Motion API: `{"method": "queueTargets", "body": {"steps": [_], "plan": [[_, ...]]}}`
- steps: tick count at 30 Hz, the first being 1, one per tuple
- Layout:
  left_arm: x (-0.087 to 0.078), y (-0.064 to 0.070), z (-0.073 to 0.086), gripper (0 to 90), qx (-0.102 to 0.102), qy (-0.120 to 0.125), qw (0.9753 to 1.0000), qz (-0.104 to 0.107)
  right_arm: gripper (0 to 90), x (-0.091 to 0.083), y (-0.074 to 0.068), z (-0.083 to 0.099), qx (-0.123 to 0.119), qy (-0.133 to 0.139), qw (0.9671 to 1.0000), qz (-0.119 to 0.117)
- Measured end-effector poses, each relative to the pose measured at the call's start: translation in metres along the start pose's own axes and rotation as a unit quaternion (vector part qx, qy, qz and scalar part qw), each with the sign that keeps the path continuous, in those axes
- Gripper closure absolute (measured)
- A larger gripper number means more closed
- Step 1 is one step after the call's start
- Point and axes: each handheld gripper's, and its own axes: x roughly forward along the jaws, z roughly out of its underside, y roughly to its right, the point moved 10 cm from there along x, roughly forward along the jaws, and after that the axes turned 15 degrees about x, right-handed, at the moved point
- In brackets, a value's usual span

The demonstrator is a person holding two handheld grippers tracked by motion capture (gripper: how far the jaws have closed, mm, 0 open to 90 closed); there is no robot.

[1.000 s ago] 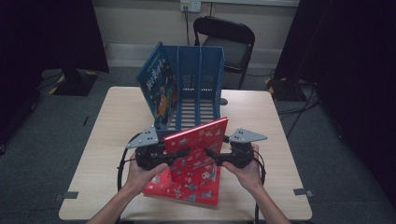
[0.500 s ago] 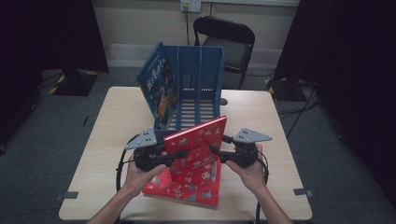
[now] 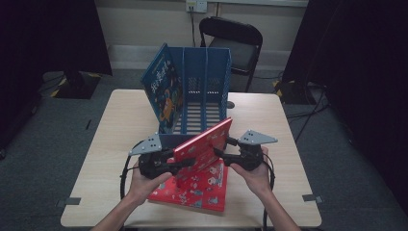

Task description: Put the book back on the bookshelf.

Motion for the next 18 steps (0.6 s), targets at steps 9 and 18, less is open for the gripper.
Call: {"method": "queueTargets", "body": {"steps": [9, 18], "plan": [[0.002, -0.005, 0.004, 58.7, -0.032, -0.007, 0.9995, 0.000, 30.5, 0.006, -0.004, -0.005, 0.002, 0.003, 1.0000, -0.003], [-0.001, -0.006, -0.001, 59.0, -0.039, -0.010, 0.9992, -0.002, 31.5, 0.012, -0.004, -0.008, 0.010, -0.002, 0.9999, 0.004]]}}
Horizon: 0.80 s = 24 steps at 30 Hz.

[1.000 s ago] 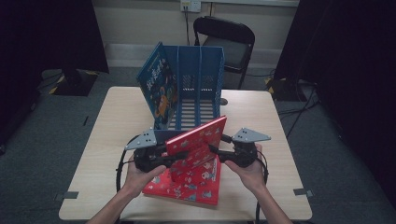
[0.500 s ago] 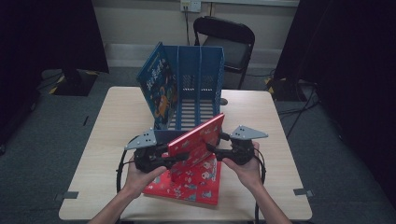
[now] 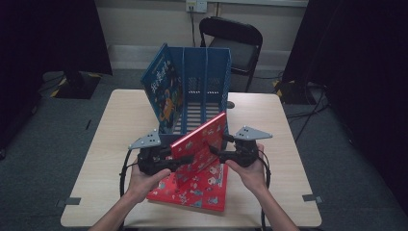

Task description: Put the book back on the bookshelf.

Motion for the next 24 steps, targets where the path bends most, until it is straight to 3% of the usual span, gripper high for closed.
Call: {"method": "queueTargets", "body": {"steps": [7, 10, 17, 24], "plan": [[0.001, 0.008, -0.002, 54.6, 0.005, -0.002, 0.9999, 0.013, 32.4, 0.000, 0.000, 0.000, 0.001, -0.001, 1.0000, 0.000], [0.004, 0.014, -0.003, 50.7, 0.011, -0.002, 0.9997, 0.020, 38.1, -0.001, -0.002, 0.000, -0.002, -0.001, 1.0000, -0.005], [0.006, 0.022, -0.004, 49.9, 0.023, -0.001, 0.9993, 0.029, 35.0, -0.005, -0.005, 0.002, -0.009, -0.001, 0.9999, -0.014], [0.013, 0.032, -0.006, 47.2, 0.032, -0.005, 0.9988, 0.037, 29.1, -0.014, -0.015, 0.010, -0.020, -0.006, 0.9987, -0.046]]}}
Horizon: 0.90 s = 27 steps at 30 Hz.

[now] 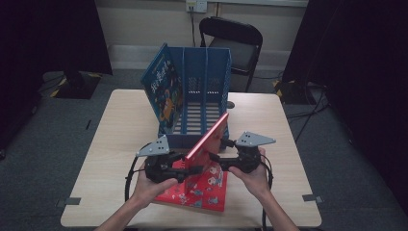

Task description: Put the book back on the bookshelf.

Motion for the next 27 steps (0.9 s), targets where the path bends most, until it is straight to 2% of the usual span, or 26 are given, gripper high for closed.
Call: {"method": "queueTargets", "body": {"steps": [2, 6, 12, 19, 23, 27], "plan": [[0.001, 0.002, 0.000, 46.8, 0.001, -0.001, 1.0000, 0.000, 26.5, -0.002, -0.002, 0.000, 0.001, 0.003, 1.0000, -0.007], [0.003, 0.004, -0.001, 46.5, 0.004, -0.004, 1.0000, 0.002, 26.4, -0.005, -0.002, 0.001, 0.001, 0.002, 1.0000, -0.005], [0.005, 0.007, -0.001, 45.1, 0.007, -0.006, 0.9999, 0.005, 25.8, -0.006, 0.003, 0.006, -0.010, -0.001, 0.9999, 0.010], [0.005, 0.011, -0.005, 41.1, 0.009, -0.002, 0.9999, 0.013, 22.8, -0.007, -0.004, 0.007, -0.012, 0.000, 0.9999, -0.012], [0.003, 0.014, -0.011, 38.5, 0.013, 0.007, 0.9997, 0.022, 18.4, -0.007, -0.005, 0.009, -0.015, -0.003, 0.9998, -0.016], [-0.001, 0.014, -0.017, 36.3, 0.017, 0.013, 0.9996, 0.019, 14.8, -0.005, -0.006, 0.013, -0.017, -0.009, 0.9996, -0.020]]}}
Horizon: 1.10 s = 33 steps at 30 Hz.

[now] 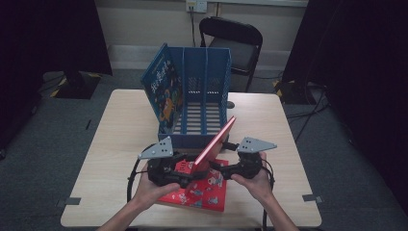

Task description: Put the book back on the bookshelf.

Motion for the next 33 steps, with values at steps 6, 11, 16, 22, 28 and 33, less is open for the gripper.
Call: {"method": "queueTargets", "body": {"steps": [6, 11, 16, 22, 28, 33], "plan": [[-0.004, 0.000, -0.004, 35.0, 0.018, 0.002, 0.9998, -0.009, 13.9, 0.001, 0.000, 0.001, 0.001, -0.001, 1.0000, 0.000], [-0.007, 0.001, -0.007, 34.0, 0.024, 0.004, 0.9996, -0.012, 13.8, 0.000, 0.002, 0.002, 0.003, -0.001, 1.0000, 0.004], [-0.009, 0.002, -0.011, 33.5, 0.030, 0.005, 0.9994, -0.016, 14.0, 0.000, 0.002, 0.003, 0.003, 0.000, 1.0000, 0.005], [-0.013, 0.004, -0.020, 33.0, 0.031, 0.016, 0.9993, -0.013, 13.8, -0.001, 0.003, 0.003, 0.004, -0.001, 1.0000, 0.005], [-0.022, 0.003, -0.029, 32.5, 0.038, 0.026, 0.9988, -0.014, 14.1, -0.002, 0.004, 0.003, 0.005, 0.000, 1.0000, 0.007], [-0.034, 0.003, -0.039, 31.9, 0.046, 0.040, 0.9981, -0.012, 14.2, -0.001, 0.005, 0.003, 0.006, 0.000, 0.9999, 0.008]]}}
